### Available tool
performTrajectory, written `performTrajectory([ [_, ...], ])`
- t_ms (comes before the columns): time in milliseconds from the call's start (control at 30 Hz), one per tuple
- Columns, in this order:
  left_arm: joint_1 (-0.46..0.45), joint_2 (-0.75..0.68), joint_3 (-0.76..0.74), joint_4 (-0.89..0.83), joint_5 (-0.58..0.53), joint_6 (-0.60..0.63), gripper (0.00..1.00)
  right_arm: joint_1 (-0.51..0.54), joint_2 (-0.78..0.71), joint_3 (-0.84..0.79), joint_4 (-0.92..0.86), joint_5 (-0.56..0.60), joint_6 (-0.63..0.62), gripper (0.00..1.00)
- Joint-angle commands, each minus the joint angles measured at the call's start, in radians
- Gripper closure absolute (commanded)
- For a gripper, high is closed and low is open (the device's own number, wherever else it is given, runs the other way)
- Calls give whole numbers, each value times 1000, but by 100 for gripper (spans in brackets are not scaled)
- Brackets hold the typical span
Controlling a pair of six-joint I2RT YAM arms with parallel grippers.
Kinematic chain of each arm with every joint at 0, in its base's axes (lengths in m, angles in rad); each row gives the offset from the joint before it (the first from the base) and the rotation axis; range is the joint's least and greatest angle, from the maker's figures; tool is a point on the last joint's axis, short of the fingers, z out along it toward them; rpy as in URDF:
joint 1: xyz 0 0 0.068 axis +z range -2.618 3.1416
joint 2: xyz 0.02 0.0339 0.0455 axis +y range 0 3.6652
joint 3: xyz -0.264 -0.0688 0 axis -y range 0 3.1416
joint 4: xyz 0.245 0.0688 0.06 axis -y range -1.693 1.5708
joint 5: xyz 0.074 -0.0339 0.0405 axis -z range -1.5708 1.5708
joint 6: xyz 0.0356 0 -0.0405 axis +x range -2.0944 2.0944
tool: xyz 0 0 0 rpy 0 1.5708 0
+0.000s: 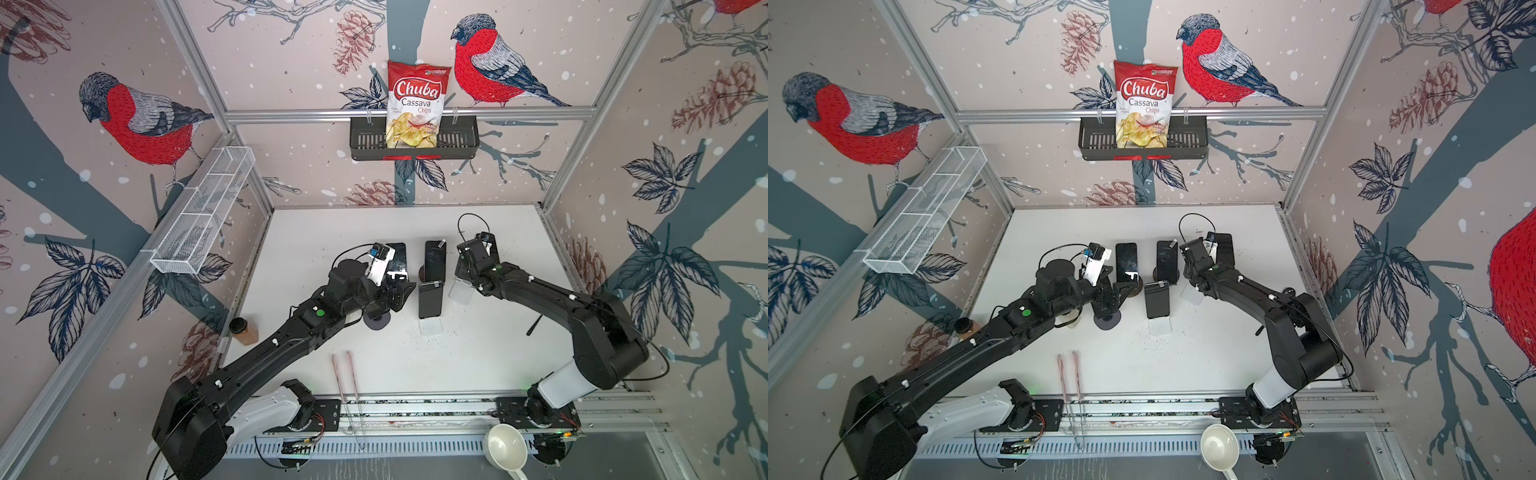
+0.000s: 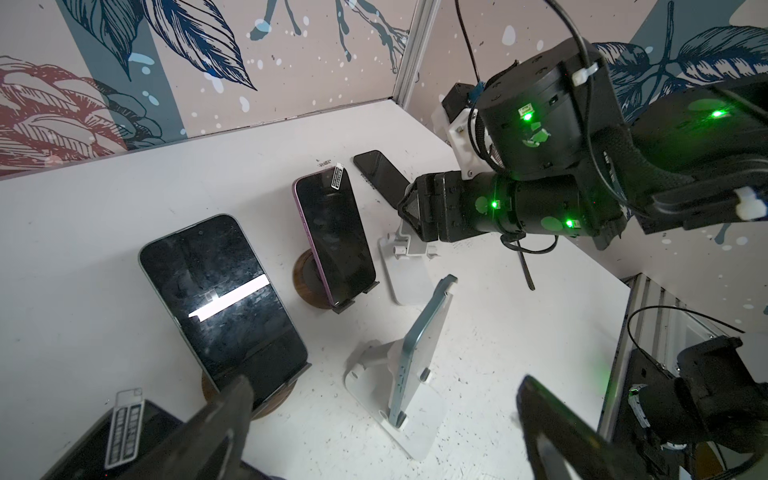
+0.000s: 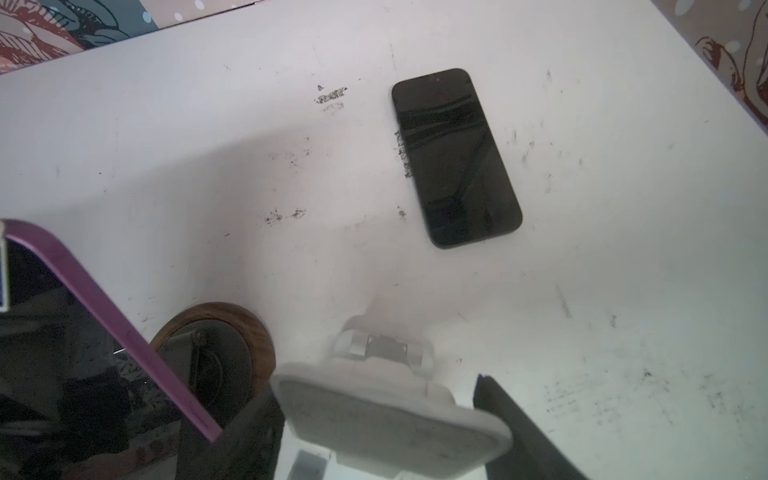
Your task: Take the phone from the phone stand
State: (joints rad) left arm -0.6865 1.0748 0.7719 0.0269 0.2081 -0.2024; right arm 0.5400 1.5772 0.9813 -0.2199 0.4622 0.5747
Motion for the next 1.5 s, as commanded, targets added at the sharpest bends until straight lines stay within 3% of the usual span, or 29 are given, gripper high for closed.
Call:
performTrajectory([
  [0, -2, -3, -3, 53, 1, 10, 2, -11, -11, 3, 32, -28, -27, 14],
  [100, -2, -3, -5, 57, 1, 9, 2, -9, -17, -10, 52, -61, 7, 9],
  [233, -2, 1, -3, 62, 10, 7, 2, 1, 6, -2, 44, -65, 64, 9],
  [467, -2, -4, -9, 57, 10, 11, 2, 43, 72, 37, -14, 28, 182, 10],
  [833, -2, -25, -25, 61, -1, 24, 2, 52, 122, 94, -60, 116, 190, 38],
  [1067, -2, -23, -21, 59, -4, 31, 2, 43, 90, 59, 29, 97, 73, 39],
  [1467, -2, -22, -17, 59, -15, 34, 2, -100, 81, 67, 281, -231, -330, 39],
])
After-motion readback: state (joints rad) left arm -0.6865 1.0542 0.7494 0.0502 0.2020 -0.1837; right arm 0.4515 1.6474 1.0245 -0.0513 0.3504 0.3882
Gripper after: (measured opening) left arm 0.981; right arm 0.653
